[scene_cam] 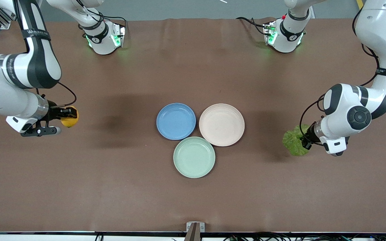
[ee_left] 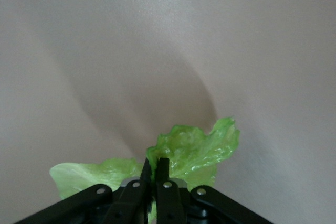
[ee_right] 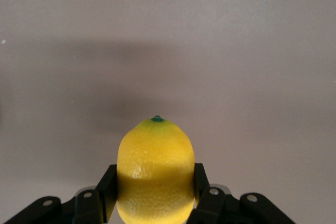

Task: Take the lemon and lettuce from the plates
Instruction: 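Carry the lemon off the blue plate while the left gripper carries the lettuce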

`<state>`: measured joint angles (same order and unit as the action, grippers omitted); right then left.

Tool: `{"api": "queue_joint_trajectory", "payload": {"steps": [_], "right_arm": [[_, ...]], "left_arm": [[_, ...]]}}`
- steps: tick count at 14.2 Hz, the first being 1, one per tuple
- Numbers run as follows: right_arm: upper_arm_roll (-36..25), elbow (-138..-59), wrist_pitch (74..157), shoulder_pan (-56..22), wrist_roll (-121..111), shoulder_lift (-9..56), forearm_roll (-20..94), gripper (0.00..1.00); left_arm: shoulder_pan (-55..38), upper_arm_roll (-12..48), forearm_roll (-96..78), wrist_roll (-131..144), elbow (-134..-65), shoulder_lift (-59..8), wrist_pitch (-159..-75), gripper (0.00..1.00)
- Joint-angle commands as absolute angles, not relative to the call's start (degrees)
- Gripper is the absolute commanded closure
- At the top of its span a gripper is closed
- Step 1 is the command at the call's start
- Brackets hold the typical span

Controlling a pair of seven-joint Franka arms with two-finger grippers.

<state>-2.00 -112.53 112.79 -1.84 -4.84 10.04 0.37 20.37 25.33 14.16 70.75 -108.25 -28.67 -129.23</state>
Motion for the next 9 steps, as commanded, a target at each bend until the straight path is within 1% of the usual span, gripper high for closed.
{"api": "queue_joint_trajectory", "payload": {"steps": [1,2,3,4,5,7,8,9], "right_arm": [[-0.70,-119.78,121.44,1.40,-5.54,9.92,-0.79,0.75],[-0.70,-120.40,123.12,2.28,-5.54,11.06,-1.05,0.75],[-0.70,-120.58,124.53,2.98,-5.54,12.55,-1.58,0.75],[-0.70,-120.76,125.67,3.51,-5.54,13.79,-1.84,0.74],[-0.70,-120.94,127.42,4.04,-5.54,15.02,-2.02,0.74],[-0.70,-120.94,129.37,4.39,-5.45,17.30,-2.02,0.73],[-0.70,-120.94,130.33,4.66,-5.45,18.10,-2.02,0.73],[-0.70,-120.85,131.04,4.75,-5.45,18.89,-2.02,0.72]], "left_arm": [[22.32,26.10,15.03,68.04,-108.37,-31.19,-131.30,0.97],[22.32,26.10,14.94,67.68,-108.37,-31.90,-132.00,0.96],[22.32,26.10,14.94,67.59,-108.46,-32.69,-133.14,0.90],[22.32,26.10,14.85,67.59,-108.54,-32.87,-133.42,0.75],[22.32,26.10,14.85,67.59,-108.54,-32.61,-133.42,0.50],[22.15,26.28,14.85,67.59,-108.55,-31.12,-132.98,0.14],[22.24,26.37,14.85,67.41,-108.54,-29.98,-132.80,0.00],[22.15,26.54,14.94,67.33,-108.46,-28.40,-132.72,0.00]]}}
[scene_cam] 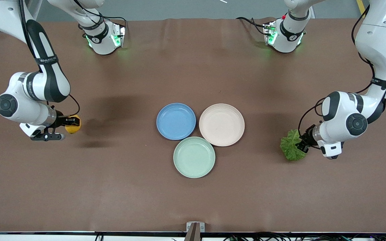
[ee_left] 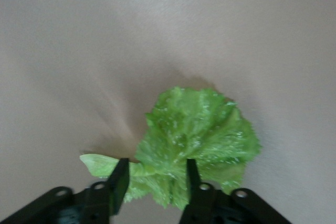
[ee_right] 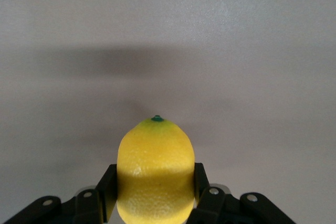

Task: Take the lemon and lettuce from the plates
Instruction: 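Carry the lemon off the blue plate while the left gripper carries the lettuce, then lower and release the lemon while the left gripper releases the lettuce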

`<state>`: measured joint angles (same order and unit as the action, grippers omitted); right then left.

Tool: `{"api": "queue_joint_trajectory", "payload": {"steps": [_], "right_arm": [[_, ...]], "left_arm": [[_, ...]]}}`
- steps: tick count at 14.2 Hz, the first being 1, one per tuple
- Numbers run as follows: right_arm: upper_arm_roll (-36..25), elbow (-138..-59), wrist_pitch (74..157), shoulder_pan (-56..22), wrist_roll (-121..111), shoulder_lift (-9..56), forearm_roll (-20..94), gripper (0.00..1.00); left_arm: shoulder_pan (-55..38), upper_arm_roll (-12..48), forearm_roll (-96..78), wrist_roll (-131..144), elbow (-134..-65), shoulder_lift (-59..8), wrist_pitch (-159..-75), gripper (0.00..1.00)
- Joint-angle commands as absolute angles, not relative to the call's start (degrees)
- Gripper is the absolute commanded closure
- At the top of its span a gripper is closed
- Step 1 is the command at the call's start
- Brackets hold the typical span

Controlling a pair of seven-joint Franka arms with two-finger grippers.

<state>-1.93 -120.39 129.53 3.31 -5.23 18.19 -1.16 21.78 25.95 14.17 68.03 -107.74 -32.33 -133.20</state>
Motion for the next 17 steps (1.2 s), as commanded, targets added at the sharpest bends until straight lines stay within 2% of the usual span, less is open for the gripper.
{"api": "queue_joint_trajectory", "payload": {"steps": [1,5,7,8,9,10,13,17], "right_arm": [[-0.70,-120.85,131.91,4.92,-5.45,19.94,-2.02,0.72],[-0.70,-120.85,135.70,5.54,-5.36,22.76,-2.02,0.70],[-0.70,-120.85,135.70,5.54,-5.36,22.85,-2.02,0.64],[-0.70,-120.68,135.27,5.54,-5.36,22.68,-2.02,0.39],[-0.70,-120.67,134.92,5.62,-5.45,22.24,-2.02,0.06],[-0.70,-120.41,133.35,5.54,-5.45,21.11,-2.02,0.00],[-0.27,-117.26,121.78,5.01,-5.27,14.18,-1.93,0.00],[-0.09,-110.58,105.94,4.22,-5.27,4.85,-1.85,0.00]], "left_arm": [[22.24,27.50,14.85,67.15,-108.46,-26.91,-132.54,0.00],[22.24,29.88,14.85,58.05,-106.44,-20.76,-127.46,0.00],[22.24,29.80,14.77,50.40,-104.60,-17.16,-124.12,0.00],[22.24,29.79,14.68,46.97,-103.02,-16.01,-121.75,0.00],[22.24,29.79,14.76,44.58,-101.18,-15.47,-118.68,0.00],[22.15,29.88,14.77,41.52,-98.38,-15.47,-114.82,0.00],[21.97,30.67,14.59,34.48,-90.90,-15.47,-103.74,0.00],[21.97,31.11,14.33,29.63,-83.78,-15.47,-94.77,0.00]]}}
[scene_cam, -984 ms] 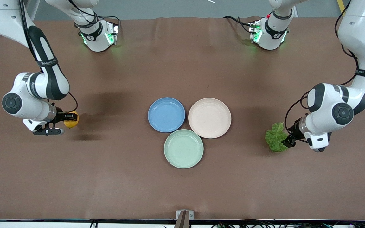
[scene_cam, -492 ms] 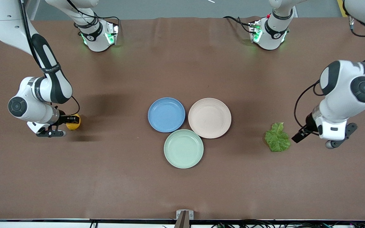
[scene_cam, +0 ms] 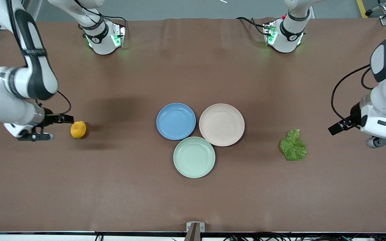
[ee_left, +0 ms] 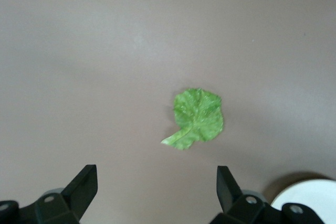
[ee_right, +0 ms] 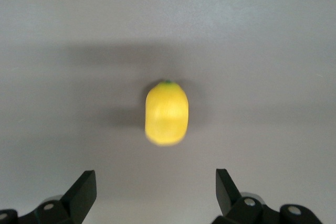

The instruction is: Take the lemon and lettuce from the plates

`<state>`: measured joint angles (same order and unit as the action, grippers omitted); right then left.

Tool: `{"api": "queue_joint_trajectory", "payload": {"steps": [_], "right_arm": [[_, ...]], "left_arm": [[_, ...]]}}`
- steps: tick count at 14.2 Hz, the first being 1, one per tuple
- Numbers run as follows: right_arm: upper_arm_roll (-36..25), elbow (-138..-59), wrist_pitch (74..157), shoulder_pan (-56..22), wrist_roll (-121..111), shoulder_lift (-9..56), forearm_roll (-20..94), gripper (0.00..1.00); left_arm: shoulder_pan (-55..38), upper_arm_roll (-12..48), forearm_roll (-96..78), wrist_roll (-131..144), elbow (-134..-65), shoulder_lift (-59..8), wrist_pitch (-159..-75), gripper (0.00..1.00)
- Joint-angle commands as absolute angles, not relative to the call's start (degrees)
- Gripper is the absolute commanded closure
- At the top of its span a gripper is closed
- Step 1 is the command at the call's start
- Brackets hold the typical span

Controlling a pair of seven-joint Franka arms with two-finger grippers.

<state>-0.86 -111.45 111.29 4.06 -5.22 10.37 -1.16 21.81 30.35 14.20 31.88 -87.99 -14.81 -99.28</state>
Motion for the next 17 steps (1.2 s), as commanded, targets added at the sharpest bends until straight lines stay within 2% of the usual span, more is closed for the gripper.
{"api": "queue_joint_trajectory", "payload": {"steps": [1,4,7,9,12,17], "right_arm": [[-0.09,-108.13,101.56,4.04,-4.93,3.18,-1.85,0.00],[0.00,-98.12,90.47,3.69,-4.66,2.55,-1.23,0.00],[0.00,-91.60,88.16,2.81,-4.05,2.64,-0.88,0.00],[0.00,-87.91,87.98,2.03,-4.65,2.81,-0.97,0.00],[-0.09,-84.47,86.31,1.93,-4.75,2.99,-0.97,0.00],[-0.09,-83.85,86.40,1.93,-4.66,3.08,-0.88,0.00]], "left_arm": [[21.97,31.11,14.33,28.58,-82.11,-15.47,-92.92,0.00],[22.15,31.11,14.15,21.82,-78.85,-15.38,-87.46,0.00],[21.54,30.33,13.54,18.20,-77.61,-12.50,-85.61,0.00],[18.92,24.82,9.95,16.36,-80.05,-7.75,-85.43,0.00],[10.31,14.70,6.42,12.84,-84.10,-2.39,-85.17,0.00],[4.58,8.01,1.95,8.35,-89.99,2.54,-85.60,0.00]]}}
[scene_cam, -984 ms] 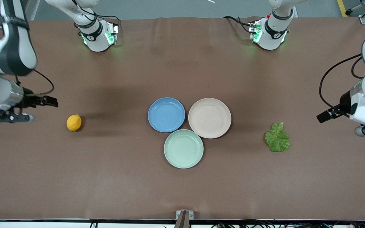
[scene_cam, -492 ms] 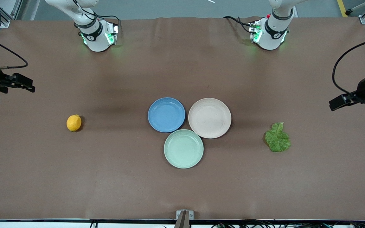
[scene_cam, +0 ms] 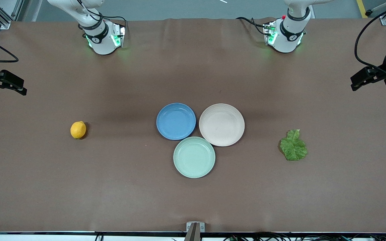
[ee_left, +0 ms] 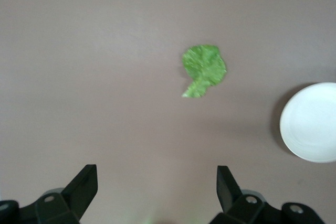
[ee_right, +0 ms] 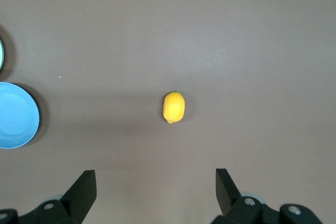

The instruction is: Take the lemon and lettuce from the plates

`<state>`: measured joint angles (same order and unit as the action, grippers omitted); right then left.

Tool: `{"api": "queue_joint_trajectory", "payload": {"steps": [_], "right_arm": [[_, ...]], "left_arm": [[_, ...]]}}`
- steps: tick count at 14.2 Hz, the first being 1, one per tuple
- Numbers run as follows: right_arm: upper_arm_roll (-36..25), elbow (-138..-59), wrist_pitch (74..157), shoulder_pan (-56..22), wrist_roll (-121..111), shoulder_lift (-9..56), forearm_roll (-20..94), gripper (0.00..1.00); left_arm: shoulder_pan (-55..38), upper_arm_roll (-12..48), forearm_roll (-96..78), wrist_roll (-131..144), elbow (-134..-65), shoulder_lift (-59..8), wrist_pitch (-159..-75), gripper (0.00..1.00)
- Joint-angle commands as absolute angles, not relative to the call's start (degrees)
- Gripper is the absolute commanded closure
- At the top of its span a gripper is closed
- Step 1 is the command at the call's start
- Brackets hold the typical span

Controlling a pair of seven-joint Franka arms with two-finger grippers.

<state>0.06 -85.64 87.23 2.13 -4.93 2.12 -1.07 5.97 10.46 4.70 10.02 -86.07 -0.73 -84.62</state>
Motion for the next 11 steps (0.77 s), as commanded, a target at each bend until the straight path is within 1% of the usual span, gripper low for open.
{"api": "queue_joint_trajectory", "payload": {"steps": [1,4,11], "right_arm": [[-0.09,-83.50,86.40,1.93,-4.66,3.08,-0.88,0.00],[-0.09,-83.06,86.75,2.02,-4.66,3.08,-1.05,0.00],[-0.18,-82.18,86.75,2.02,-4.66,3.08,-0.97,0.00]], "left_arm": [[4.57,8.00,1.93,8.26,-91.04,3.51,-85.95,0.00],[4.48,8.26,1.85,8.17,-94.39,6.50,-87.36,0.00],[4.39,10.02,1.93,8.17,-93.69,5.98,-87.36,0.00]]}}
